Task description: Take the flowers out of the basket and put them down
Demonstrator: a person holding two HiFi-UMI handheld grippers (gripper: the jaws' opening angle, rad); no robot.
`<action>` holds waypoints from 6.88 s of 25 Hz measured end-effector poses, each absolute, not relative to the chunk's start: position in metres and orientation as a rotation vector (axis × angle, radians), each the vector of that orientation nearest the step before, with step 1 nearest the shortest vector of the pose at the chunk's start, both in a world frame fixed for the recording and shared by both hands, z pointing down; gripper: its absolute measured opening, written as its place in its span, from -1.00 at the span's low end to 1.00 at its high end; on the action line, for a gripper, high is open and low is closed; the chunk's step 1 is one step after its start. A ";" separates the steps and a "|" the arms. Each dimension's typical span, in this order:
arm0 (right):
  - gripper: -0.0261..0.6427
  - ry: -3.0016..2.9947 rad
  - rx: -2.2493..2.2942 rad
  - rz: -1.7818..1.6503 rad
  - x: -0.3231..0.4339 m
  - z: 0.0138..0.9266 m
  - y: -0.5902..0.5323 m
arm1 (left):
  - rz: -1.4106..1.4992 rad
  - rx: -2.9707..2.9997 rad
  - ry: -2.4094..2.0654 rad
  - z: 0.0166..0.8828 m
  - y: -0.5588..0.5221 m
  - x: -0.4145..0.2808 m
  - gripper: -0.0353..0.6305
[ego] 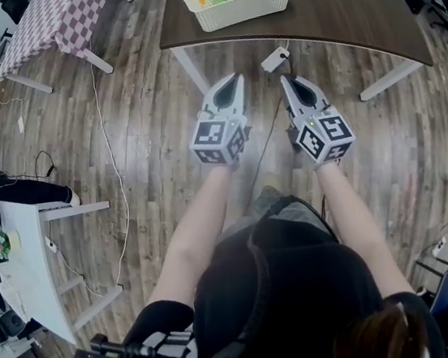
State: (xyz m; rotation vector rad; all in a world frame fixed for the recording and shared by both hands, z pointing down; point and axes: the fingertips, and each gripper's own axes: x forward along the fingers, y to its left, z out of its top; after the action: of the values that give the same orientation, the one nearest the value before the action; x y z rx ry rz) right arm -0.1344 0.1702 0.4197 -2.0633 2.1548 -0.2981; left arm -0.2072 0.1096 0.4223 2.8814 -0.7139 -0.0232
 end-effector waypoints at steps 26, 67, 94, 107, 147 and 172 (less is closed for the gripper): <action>-0.91 2.290 -1.919 -0.335 -0.063 0.437 0.060 | 0.011 2.823 -0.873 0.443 0.007 -0.137 -0.89; -0.91 2.541 -1.745 -0.222 -0.004 0.385 -0.159 | -0.073 2.777 -0.900 0.399 -0.167 -0.043 -0.89; -0.91 2.984 -1.364 -0.440 0.024 0.424 -0.206 | 0.092 2.590 -1.457 0.411 -0.202 -0.055 -0.89; -0.63 2.870 -1.569 -0.786 0.053 0.457 -0.234 | 0.088 2.569 -1.488 0.407 -0.208 -0.066 -0.89; -0.85 2.912 -1.503 -1.050 0.054 0.495 -0.251 | 0.040 2.553 -1.510 0.413 -0.222 -0.085 -0.89; -0.89 2.742 -1.757 -0.925 0.074 0.492 -0.273 | 0.147 2.624 -1.254 0.417 -0.255 -0.069 -0.68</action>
State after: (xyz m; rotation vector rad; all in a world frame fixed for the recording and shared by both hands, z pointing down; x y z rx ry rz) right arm 0.0742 -0.2729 0.4922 -1.7566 2.7423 -0.9255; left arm -0.0694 -0.2554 0.4173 2.6236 -1.2539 0.1466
